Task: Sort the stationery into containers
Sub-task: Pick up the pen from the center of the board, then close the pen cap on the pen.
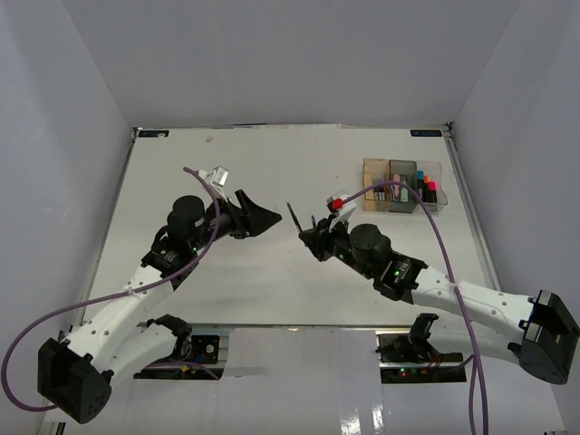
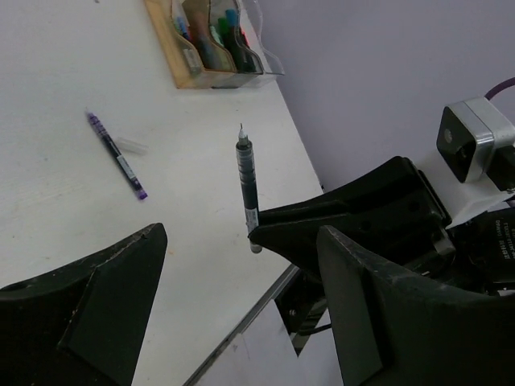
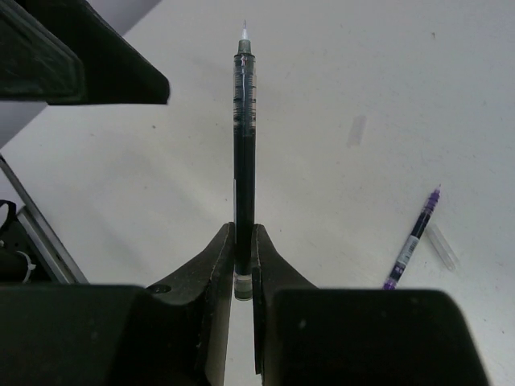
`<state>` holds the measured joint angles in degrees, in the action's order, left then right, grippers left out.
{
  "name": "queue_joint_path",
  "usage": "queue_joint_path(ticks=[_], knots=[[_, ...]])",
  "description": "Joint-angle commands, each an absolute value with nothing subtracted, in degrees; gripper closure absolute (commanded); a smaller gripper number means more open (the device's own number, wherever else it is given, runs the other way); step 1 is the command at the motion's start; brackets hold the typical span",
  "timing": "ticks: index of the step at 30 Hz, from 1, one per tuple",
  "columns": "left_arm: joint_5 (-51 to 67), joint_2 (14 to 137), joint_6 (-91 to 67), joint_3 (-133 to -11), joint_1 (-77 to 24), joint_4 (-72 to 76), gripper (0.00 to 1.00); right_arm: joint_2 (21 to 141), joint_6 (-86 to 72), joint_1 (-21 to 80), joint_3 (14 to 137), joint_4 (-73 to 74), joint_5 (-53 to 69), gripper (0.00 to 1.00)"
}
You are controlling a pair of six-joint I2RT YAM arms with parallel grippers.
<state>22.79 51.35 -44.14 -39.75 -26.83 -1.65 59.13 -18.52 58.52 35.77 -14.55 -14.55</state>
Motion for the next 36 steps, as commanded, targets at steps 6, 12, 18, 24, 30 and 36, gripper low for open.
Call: queue_joint_path(ticks=[6,12,18,24,30,36], knots=[[11.8,58.1,-44.4,-43.9,-37.8,8.4,0.21,56.7,-16.7,58.7,36.3,-23.1,-12.7,0.91],[8.7,61.7,-43.0,-46.3,-40.1,9.6,0.29,57.1,-17.0,58.7,36.7,-23.0,-12.0,0.91],[7.8,63.3,-41.5,-46.6,-41.3,11.2,0.49,57.7,-17.6,58.7,36.2,-23.5,-11.2,0.91],[8.3,63.4,-41.3,-44.7,-42.2,13.4,0.73,57.9,-18.4,58.7,35.4,-23.9,-11.1,0.91],[8.2,62.8,-39.0,-44.0,-42.3,13.6,0.81,58.4,-18.4,58.7,35.9,-22.4,-11.2,0.55],[10.5,62.8,-35.1,-43.5,-42.5,15.1,0.81,60.9,-16.9,58.7,37.9,-19.2,-9.4,0.40]])
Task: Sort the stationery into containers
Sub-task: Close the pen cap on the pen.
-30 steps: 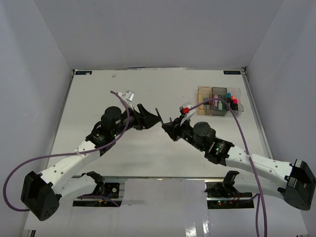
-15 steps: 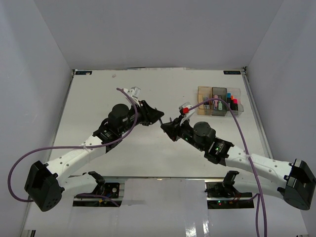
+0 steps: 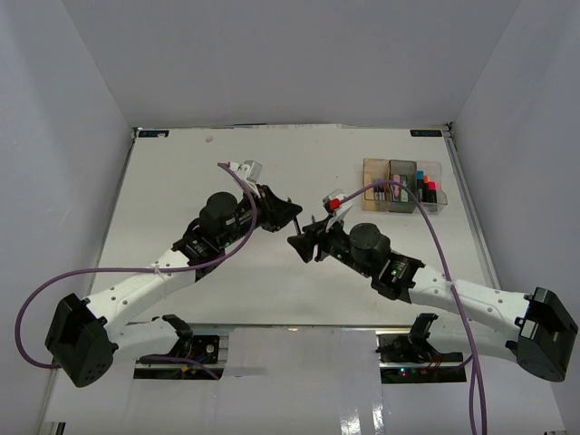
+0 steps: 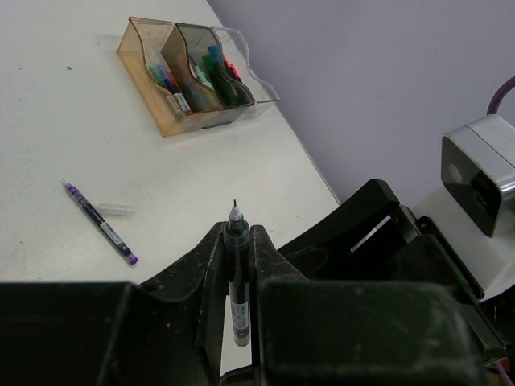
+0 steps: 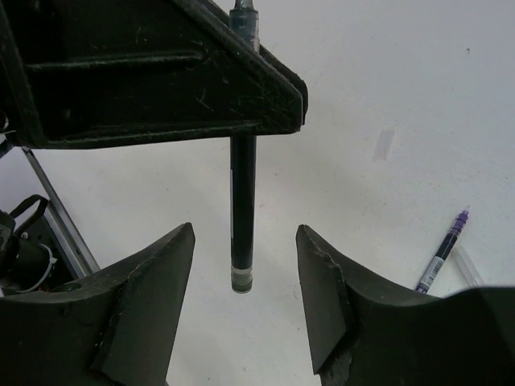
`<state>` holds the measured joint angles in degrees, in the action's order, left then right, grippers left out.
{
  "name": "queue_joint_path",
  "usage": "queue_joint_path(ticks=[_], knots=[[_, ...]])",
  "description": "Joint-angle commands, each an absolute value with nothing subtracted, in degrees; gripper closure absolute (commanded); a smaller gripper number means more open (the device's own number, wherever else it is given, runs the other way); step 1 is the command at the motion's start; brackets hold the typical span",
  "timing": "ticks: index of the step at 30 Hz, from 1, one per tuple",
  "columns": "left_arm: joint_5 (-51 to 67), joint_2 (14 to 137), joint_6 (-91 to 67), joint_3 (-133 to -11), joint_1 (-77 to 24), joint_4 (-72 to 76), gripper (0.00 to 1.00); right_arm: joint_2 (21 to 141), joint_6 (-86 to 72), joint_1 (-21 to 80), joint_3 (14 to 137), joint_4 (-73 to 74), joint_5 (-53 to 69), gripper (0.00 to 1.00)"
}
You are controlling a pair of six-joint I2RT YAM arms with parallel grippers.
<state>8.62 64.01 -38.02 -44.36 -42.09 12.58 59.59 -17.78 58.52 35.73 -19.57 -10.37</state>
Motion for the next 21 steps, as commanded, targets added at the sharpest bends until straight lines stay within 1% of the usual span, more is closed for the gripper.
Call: queue_joint_path(ticks=[1,6,14,20,21], knots=[[10.9,62.7,-34.6,-43.4,-42.5,15.1,0.81,60.9,-16.9,58.7,38.2,-18.9,-9.3,0.40],[12.6,62.9,-32.2,-43.7,-42.5,15.4,0.81,62.6,-15.2,58.7,39.8,-18.3,-8.1,0.41],[13.8,63.2,-31.8,-42.8,-42.6,16.1,0.81,63.8,-14.1,58.7,41.0,-18.3,-7.6,0.50],[14.4,63.1,-32.3,-42.6,-42.6,16.6,0.81,64.3,-13.4,58.7,41.8,-18.4,-8.3,0.63],[14.6,63.0,-32.5,-42.4,-42.6,16.8,0.81,64.3,-13.5,58.6,41.8,-18.4,-8.5,0.68]])
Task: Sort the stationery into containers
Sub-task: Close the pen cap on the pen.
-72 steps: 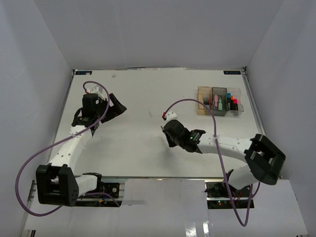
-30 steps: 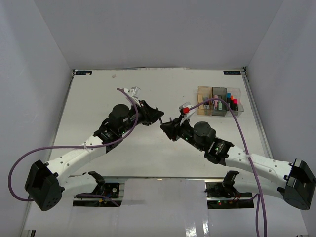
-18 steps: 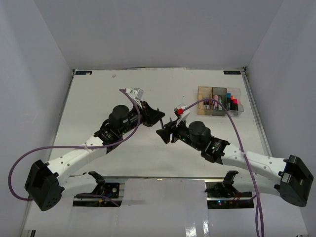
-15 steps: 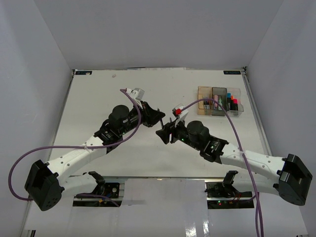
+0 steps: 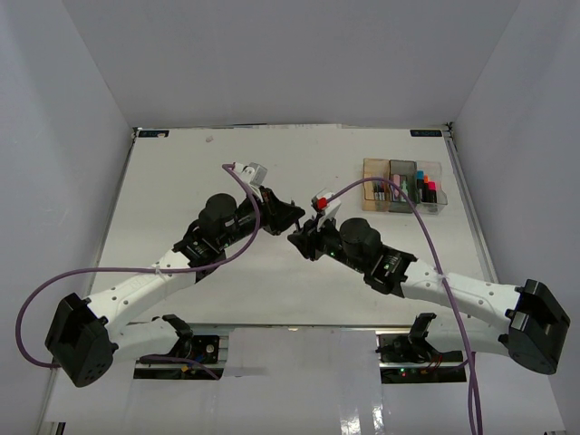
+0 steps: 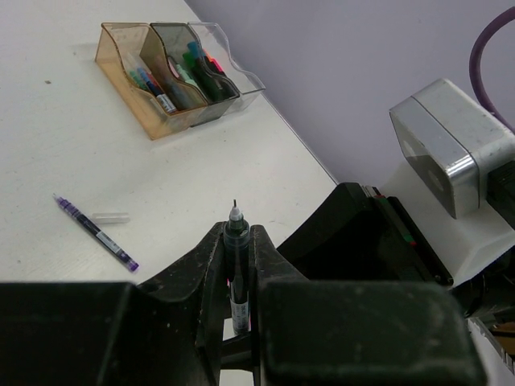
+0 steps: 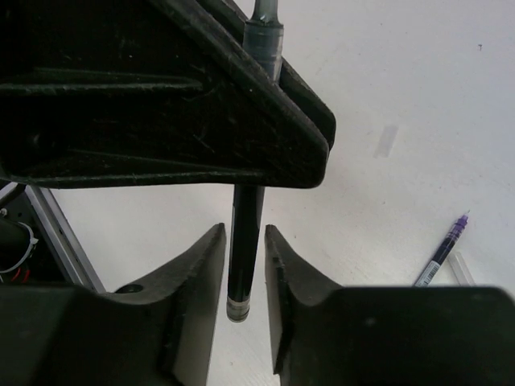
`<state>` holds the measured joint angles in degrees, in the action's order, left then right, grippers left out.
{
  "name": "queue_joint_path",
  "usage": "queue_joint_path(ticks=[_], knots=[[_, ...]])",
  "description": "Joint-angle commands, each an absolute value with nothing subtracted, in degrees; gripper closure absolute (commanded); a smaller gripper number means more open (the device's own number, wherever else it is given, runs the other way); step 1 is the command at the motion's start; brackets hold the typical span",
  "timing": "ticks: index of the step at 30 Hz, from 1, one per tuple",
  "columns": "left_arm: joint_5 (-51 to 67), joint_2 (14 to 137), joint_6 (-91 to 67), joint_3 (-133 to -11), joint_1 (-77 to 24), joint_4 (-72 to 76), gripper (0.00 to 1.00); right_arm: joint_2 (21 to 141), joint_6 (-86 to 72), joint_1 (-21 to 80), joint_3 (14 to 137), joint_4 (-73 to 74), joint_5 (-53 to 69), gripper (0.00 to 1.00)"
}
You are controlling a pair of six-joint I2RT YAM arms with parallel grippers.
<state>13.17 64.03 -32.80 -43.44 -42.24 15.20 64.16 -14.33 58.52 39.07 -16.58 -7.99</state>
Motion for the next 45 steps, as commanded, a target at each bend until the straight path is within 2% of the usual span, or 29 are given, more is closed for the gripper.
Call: queue_joint_path(ticks=[1,2,6,7,9,10,16,17,20,23,28,35,41,45], knots=[[14.6,62.9,-32.6,-42.3,-42.6,17.1,0.81,64.3,-13.5,58.6,41.7,-18.4,-8.6,0.71],[14.6,62.9,-32.5,-42.2,-42.6,17.1,0.81,64.2,-13.5,58.6,41.5,-18.4,-9.0,0.76],[13.4,62.9,-32.5,-42.5,-42.5,15.7,0.77,64.2,-13.4,58.6,40.7,-18.3,-10.0,0.87],[13.0,62.9,-32.5,-42.5,-42.5,15.4,0.67,64.2,-13.6,58.5,40.6,-18.3,-10.3,0.89],[12.3,62.8,-33.0,-42.5,-42.5,14.9,0.58,64.7,-13.9,58.4,40.1,-18.2,-11.2,0.92],[10.9,62.7,-33.2,-42.7,-42.5,14.3,0.50,64.9,-14.4,58.2,39.8,-17.8,-11.2,0.92],[5.3,62.8,-33.7,-46.0,-42.5,8.2,0.29,68.6,-17.9,57.0,38.9,-14.4,-14.3,0.92],[2.7,62.7,-34.0,-46.6,-42.5,6.2,0.23,69.5,-19.0,56.3,38.4,-13.7,-15.1,0.92],[-5.2,62.2,-34.3,-48.7,-42.5,1.1,0.15,71.4,-21.3,54.1,37.5,-11.6,-16.8,0.92],[-15.9,62.5,-35.6,-51.6,-42.2,-7.2,0.14,72.2,-23.1,50.6,36.0,-9.7,-17.0,0.92],[-25.0,69.0,-39.1,-57.3,-40.3,-15.3,0.14,70.9,-21.2,48.0,35.1,-8.0,-20.4,0.92],[-22.5,90.0,-43.0,-72.0,-36.2,-27.8,0.16,67.0,-17.8,47.3,33.3,-8.2,-21.9,0.92],[-19.5,107.6,-45.1,-84.5,-33.3,-36.0,0.22,62.7,-15.9,46.9,30.3,-9.8,-22.8,0.92],[-19.8,115.1,-45.1,-92.3,-31.8,-39.3,0.28,60.7,-15.0,46.5,28.8,-10.6,-22.5,0.92]])
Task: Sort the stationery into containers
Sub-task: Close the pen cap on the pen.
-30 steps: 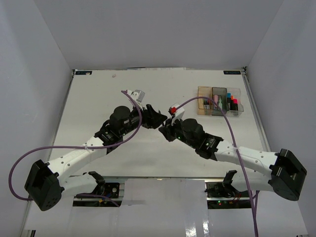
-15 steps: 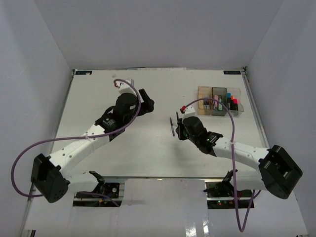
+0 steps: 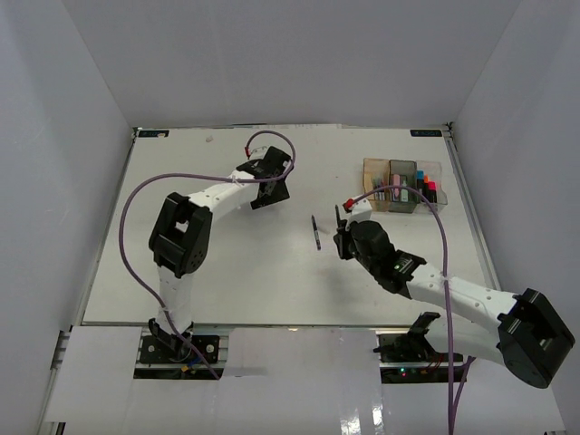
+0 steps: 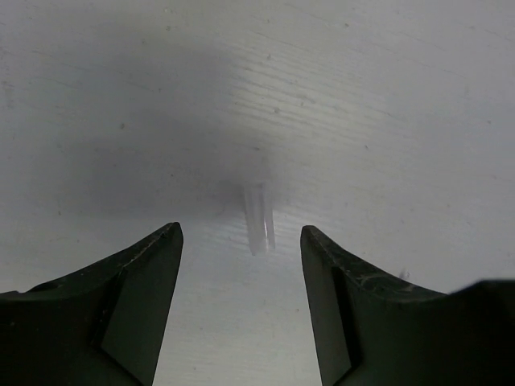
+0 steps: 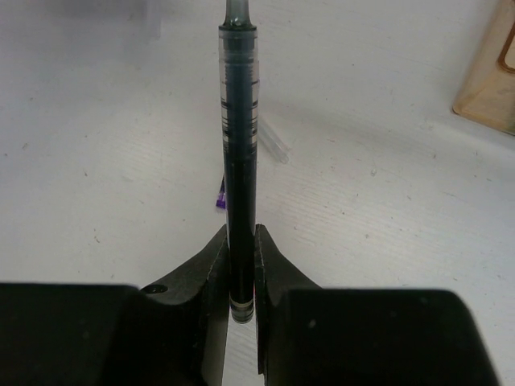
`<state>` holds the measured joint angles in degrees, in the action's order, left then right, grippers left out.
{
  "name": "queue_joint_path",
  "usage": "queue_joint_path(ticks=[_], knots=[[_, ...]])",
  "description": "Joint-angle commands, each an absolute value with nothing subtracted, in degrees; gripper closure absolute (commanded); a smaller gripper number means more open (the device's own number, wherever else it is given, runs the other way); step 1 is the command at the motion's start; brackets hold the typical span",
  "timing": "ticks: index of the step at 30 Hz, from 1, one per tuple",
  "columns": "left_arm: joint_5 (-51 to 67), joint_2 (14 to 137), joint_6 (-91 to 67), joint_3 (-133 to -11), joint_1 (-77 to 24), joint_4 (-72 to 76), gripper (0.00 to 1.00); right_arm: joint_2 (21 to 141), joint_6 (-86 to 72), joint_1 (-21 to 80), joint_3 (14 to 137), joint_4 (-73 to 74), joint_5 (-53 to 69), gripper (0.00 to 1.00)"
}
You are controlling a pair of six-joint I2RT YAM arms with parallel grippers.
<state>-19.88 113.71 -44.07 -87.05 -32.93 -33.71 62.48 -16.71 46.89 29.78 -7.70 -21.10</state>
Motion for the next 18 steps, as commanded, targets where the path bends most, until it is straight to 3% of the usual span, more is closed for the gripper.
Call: queue_joint_path(ticks=[1,8,18], knots=[[-19.9,116.4,-45.1,-94.8,-31.6,-40.0,0.29,60.2,-15.0,46.4,28.6,-10.8,-22.3,0.92],[-16.5,123.6,-45.5,-102.1,-31.1,-44.9,0.35,59.4,-14.7,46.1,27.3,-12.1,-20.1,0.92],[-14.5,126.4,-46.7,-102.0,-31.5,-47.8,0.44,58.2,-14.7,45.9,26.3,-12.9,-19.4,0.92]])
